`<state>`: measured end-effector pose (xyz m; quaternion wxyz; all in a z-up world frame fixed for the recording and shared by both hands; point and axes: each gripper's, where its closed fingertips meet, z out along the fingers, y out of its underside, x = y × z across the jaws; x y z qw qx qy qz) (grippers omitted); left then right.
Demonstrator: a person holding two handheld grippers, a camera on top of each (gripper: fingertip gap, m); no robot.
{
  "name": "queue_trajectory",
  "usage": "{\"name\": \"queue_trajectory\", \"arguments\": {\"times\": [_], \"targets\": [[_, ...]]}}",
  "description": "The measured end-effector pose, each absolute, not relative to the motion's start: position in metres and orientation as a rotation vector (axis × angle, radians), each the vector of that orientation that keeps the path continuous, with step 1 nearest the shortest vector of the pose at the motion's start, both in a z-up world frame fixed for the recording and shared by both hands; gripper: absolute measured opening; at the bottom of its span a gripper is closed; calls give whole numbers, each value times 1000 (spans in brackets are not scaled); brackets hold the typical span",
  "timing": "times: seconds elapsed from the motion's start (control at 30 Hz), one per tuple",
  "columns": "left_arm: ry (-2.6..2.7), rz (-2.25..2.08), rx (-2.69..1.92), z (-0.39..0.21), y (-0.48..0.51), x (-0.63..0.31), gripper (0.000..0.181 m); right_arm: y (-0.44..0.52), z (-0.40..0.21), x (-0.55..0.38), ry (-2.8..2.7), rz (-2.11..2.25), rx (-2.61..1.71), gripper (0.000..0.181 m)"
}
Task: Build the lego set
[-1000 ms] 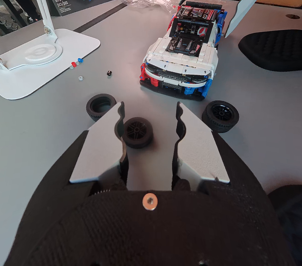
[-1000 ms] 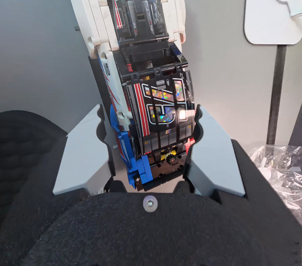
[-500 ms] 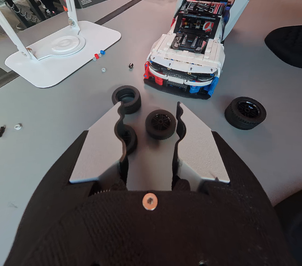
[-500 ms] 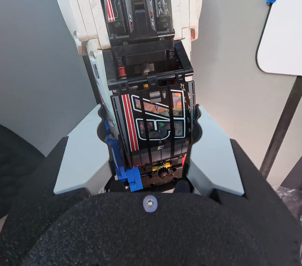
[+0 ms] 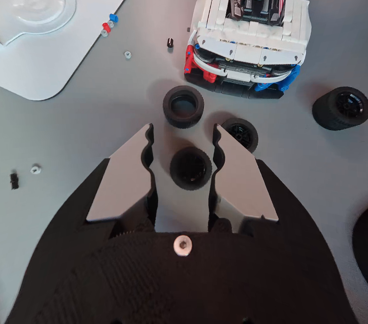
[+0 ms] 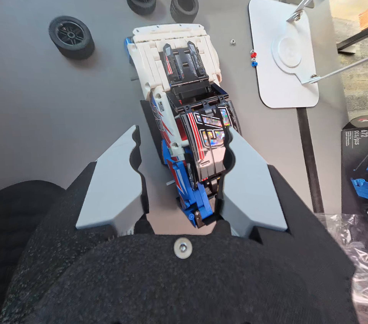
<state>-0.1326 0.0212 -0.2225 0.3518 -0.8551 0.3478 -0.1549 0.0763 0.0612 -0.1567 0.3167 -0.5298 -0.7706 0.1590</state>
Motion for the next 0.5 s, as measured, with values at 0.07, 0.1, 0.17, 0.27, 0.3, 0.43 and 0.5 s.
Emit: {"name": "queue_trajectory", "arguments": {"times": [0.07,0.1,0.17,0.27,0.3,0.43,0.5], "targets": [[957,-405,-2246,-230,30,-126,58,47,-147,83,-1952,499,-1388,77],[999,-385,-2259,-235,33,-125,56,40,-142,87,-1907,543,-1385,74],[1064,-377,-2247,-240,36,-119,51,25,-137,95,-1843,607,-1376,69],[1078,-277,-2144,-228,38,-117,44,6,-138,109,-1765,661,-1376,65],[1075,-244,-2069,-216,36,-114,41,0,-138,112,-1732,689,-1379,62],[1067,9,-1725,-160,17,-92,42,-17,-132,106,-1569,847,-1388,46],[1069,100,-1582,-139,2,-72,42,-21,-123,89,-1455,952,-1410,39]]}}
